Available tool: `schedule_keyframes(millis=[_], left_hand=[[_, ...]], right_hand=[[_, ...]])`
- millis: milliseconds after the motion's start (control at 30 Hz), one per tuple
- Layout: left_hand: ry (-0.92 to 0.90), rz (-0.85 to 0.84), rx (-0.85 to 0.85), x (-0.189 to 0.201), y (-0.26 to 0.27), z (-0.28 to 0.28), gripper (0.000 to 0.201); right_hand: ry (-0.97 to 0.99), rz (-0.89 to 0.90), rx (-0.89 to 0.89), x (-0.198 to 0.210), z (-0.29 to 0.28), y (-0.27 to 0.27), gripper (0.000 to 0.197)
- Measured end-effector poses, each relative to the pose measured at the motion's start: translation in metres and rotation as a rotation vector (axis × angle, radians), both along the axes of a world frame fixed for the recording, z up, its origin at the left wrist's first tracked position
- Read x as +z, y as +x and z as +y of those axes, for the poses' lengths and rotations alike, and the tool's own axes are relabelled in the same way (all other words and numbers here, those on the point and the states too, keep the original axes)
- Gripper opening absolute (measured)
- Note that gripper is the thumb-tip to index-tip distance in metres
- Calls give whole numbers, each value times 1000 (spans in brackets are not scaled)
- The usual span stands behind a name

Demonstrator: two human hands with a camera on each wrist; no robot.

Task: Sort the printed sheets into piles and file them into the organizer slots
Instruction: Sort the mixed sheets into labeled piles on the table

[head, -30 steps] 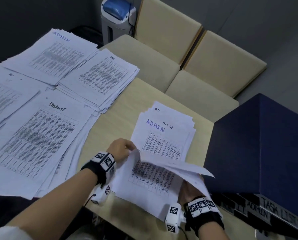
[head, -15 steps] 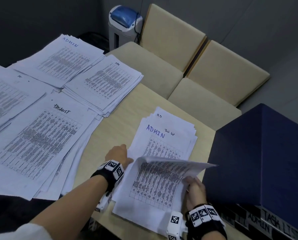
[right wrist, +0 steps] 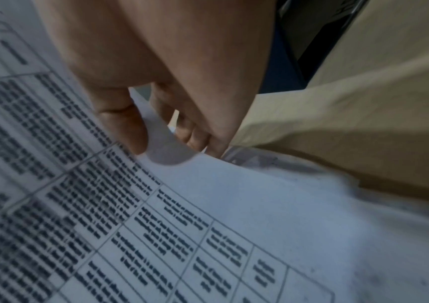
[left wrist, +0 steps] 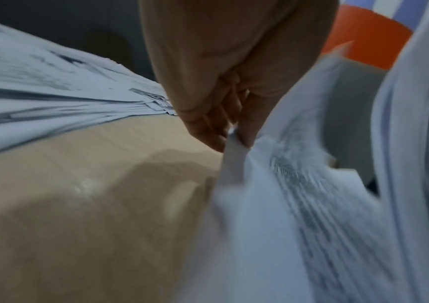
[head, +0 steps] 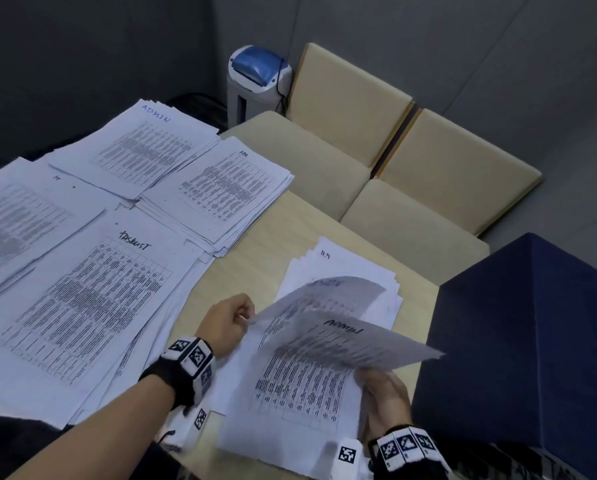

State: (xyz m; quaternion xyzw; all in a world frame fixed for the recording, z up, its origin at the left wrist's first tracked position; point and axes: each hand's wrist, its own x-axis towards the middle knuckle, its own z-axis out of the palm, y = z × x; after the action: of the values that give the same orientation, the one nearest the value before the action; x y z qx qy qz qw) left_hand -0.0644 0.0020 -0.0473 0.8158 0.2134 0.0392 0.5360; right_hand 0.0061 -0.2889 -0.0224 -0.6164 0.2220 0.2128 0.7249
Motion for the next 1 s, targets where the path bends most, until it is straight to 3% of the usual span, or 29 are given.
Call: schedule_keyframes(millis=[67,167,233,300,367,467,567,667,733,800,867,1000], left_hand=[[-155,-16,-89,13,0,-3,41],[-349,54,-208,27,-2,-13,38],[-483,66,-190,32,-3,-17,36],[-551,74,-190,38,-3,-23,34],[-457,56,-267,41,1,-28,38],[-256,-81,-178,52,16,-41,36],[-167,-332,11,74,36,-44,17],[-178,-475,23,90,42,-45,14],[-160,-391,41,79,39,-47,19],[-72,-202,41,58,33,-48,23],[-25,-56,40,38,24,-47,12],[-142,-90,142,34,3,-35,12]], right_hand=[[102,-17,-53,-1,3,5,12],[256,-30,68,5,4,3,44],[78,37,37,7,6,-1,61],[-109,2,-189,3,4,6,37],[-137,-65,-224,16,13,17,32],[-66,-186,-288,50,34,32,62],[-62,-377,-268,82,44,39,48],[-108,-512,-148,106,47,30,13],[-200,-534,-93,95,43,24,18],[-318,-506,32,71,38,17,22],[-409,-456,189,47,34,13,22],[-490,-511,267,40,54,11,23]])
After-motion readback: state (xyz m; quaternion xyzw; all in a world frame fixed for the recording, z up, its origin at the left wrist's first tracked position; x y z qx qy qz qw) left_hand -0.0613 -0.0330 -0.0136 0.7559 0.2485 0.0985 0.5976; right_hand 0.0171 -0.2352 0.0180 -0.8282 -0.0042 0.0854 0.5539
